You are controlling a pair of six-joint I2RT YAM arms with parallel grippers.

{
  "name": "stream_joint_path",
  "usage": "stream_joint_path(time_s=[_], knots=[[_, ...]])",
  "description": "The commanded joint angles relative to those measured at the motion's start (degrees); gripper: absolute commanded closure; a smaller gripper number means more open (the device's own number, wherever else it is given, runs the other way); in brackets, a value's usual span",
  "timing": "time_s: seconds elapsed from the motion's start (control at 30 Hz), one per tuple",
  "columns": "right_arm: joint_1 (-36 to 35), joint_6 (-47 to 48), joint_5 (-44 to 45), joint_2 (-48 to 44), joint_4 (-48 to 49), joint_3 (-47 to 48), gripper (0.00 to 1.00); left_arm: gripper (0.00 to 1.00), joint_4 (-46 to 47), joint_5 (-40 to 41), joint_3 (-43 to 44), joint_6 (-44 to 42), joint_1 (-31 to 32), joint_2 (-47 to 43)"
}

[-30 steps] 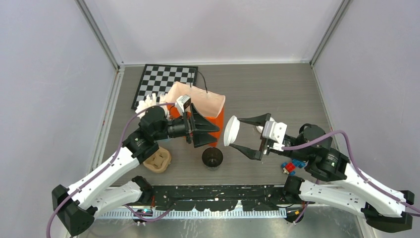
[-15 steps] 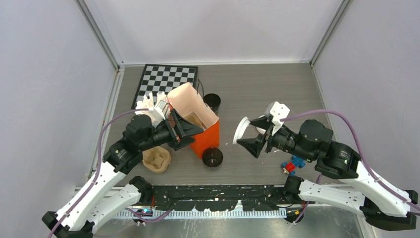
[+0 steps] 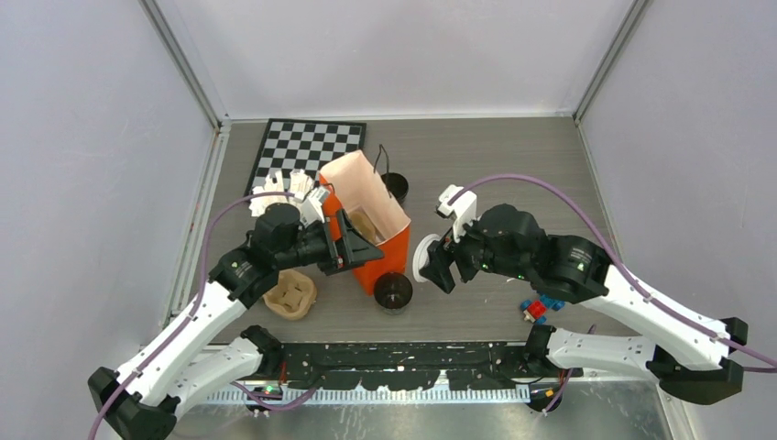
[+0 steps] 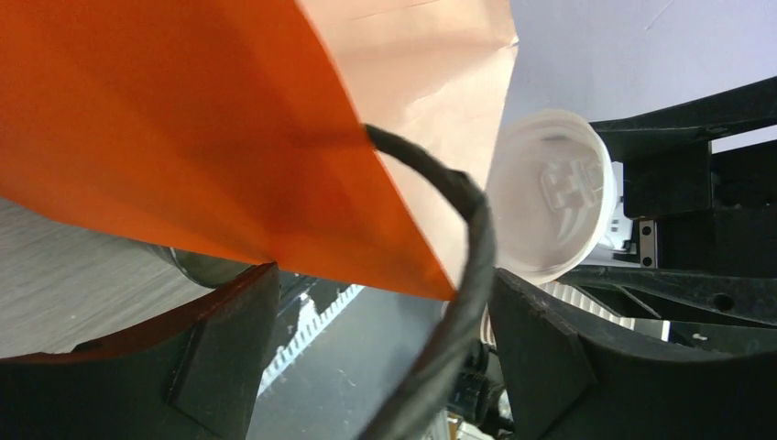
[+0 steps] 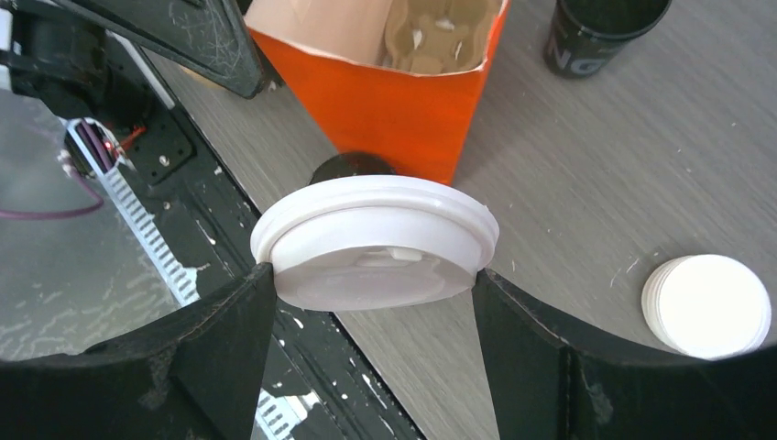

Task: Pack the takeout coffee

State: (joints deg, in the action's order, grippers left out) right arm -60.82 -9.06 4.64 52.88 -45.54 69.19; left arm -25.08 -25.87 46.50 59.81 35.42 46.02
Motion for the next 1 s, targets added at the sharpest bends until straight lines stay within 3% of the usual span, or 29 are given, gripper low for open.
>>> stream_joint_path(time_s=[0.0,0.1,0.2,0.57,0.97], knots=[[-0.3,-1.4,-1.0,0.9,-1.4,2.8,0.3,0.18,4.7,-0.8,-0.1,-5.0,-0.6,-0.2],[-0.4,-1.4,-0.9,1.8,-2.0,2.6,0.3,0.21,8.2,0.5,-1.4,-4.2,-0.7,-1.1],[-0.4,-1.7,-1.6,3.4,-2.8,2.5,0.3,0.15,7.2,0.0,-1.5,-6.2,-0.8,-2.1],[-0.4,-5.2,1.5,2.3,0.1,-0.5,0.3,0.13,-12.3,-1.7,0.9,-10.7,-0.8,-8.5],[-0.4,-8.2,4.8,-3.0,-1.7,-2.2,0.3,0.26,-11.7,-0.7,-7.5,-0.8,-0.5,-10.4]])
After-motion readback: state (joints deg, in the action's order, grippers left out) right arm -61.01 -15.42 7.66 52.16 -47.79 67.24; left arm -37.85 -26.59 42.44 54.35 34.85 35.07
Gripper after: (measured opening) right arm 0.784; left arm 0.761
